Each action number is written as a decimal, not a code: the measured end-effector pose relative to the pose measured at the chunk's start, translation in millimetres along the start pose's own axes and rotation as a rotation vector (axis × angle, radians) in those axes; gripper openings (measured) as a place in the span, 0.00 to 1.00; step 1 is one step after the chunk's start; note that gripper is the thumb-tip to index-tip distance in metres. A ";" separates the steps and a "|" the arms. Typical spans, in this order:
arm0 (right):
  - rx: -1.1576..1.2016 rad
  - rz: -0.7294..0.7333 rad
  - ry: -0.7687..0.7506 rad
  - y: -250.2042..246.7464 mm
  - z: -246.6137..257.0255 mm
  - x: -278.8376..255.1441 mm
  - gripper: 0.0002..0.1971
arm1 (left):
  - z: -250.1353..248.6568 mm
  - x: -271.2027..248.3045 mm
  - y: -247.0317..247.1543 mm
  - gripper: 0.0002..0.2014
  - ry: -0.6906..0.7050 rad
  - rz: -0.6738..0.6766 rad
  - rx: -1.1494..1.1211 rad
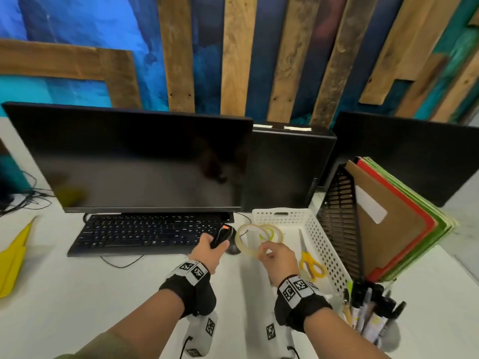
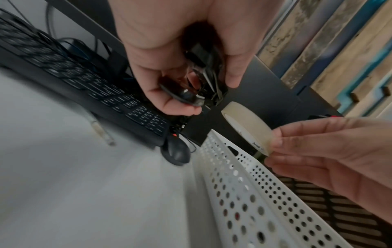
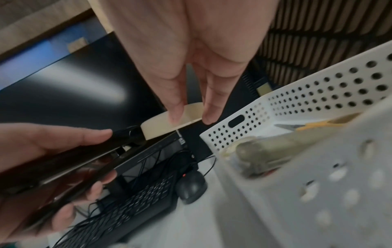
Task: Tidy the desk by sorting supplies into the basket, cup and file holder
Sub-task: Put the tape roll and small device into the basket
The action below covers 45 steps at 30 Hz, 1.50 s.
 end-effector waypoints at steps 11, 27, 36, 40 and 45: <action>-0.078 -0.056 0.171 -54.1 -71.8 54.9 0.09 | -32.4 0.4 70.4 0.09 -0.008 0.056 -0.120; -0.359 0.215 0.097 -8.9 -62.5 123.7 0.13 | -23.1 -2.0 60.3 0.05 -0.027 -0.009 -0.278; -0.456 0.437 -0.006 9.7 -66.3 115.2 0.22 | -27.1 -1.6 62.4 0.04 -0.013 -0.005 -0.273; -0.138 0.279 -0.015 -20.9 -38.5 120.4 0.11 | -53.6 -4.1 70.4 0.04 0.064 0.060 -0.208; 0.456 0.560 0.092 -28.2 -8.7 88.1 0.04 | -84.5 -13.8 90.4 0.11 0.134 0.201 -0.246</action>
Point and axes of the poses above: each hand's wrist, its own x-axis towards the middle knuckle, its own y-axis out of the palm, z = x × y, the point moved 10 cm from there along x, towards the middle knuckle, and after that the axes turned 3 degrees about -y, right-handed, at the moved point
